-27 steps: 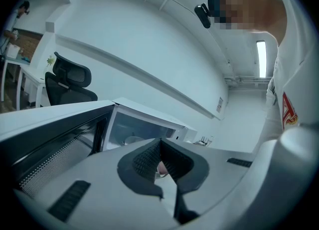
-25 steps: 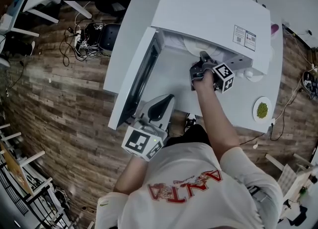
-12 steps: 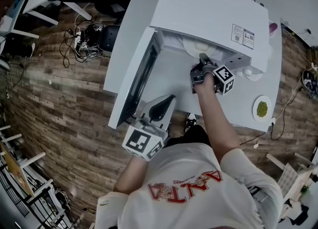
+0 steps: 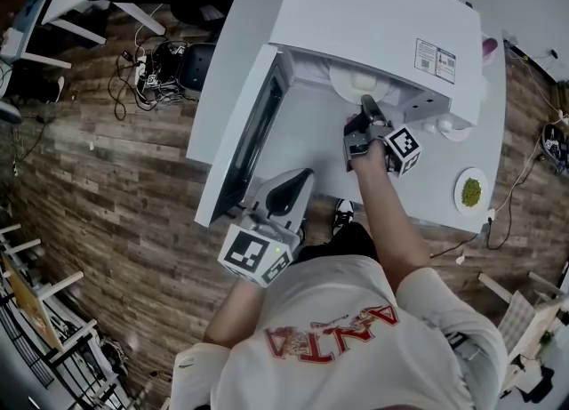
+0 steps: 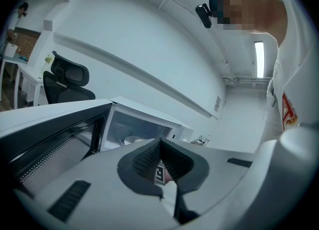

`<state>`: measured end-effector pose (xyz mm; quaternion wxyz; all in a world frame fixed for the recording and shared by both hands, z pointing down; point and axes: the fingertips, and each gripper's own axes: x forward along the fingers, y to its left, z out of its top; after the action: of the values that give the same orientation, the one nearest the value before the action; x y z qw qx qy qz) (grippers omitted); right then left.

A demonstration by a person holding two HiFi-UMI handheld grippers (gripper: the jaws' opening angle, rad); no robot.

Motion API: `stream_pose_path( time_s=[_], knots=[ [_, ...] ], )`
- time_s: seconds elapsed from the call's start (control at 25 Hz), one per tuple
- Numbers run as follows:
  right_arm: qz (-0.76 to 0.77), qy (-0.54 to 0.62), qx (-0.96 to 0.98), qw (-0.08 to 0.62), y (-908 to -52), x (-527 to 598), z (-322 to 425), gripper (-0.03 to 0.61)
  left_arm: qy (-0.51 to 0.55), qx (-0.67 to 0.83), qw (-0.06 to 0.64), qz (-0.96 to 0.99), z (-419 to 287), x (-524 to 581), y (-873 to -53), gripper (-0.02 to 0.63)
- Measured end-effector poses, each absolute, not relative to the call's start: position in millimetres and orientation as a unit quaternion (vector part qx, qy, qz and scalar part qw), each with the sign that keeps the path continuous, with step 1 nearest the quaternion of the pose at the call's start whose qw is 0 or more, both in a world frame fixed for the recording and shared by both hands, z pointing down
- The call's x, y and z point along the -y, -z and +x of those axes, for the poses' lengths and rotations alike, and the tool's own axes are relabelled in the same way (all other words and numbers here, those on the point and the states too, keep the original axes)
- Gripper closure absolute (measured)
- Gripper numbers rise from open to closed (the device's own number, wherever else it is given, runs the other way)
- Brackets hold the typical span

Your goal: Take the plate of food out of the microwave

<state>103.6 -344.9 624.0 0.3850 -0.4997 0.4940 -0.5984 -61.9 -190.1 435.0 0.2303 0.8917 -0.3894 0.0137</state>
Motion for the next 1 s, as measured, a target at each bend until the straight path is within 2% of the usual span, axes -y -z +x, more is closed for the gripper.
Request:
stream_pose_path(
  time_s=[0.6,1.0],
  knots=[
    [-0.475,0.616,-0.511,0.366,-601.1,290.8,102.5,0.561,-0.009,0.392,0.220,0.893,-73.0,185.8,-422.4,0.606],
    [-0.471,0.616,-0.528,0.346,-591.1,221.6,118.7,0.561,-0.007,0.359,0.211,0.909,-51.4,176.4,-413.1,0.606]
  ],
)
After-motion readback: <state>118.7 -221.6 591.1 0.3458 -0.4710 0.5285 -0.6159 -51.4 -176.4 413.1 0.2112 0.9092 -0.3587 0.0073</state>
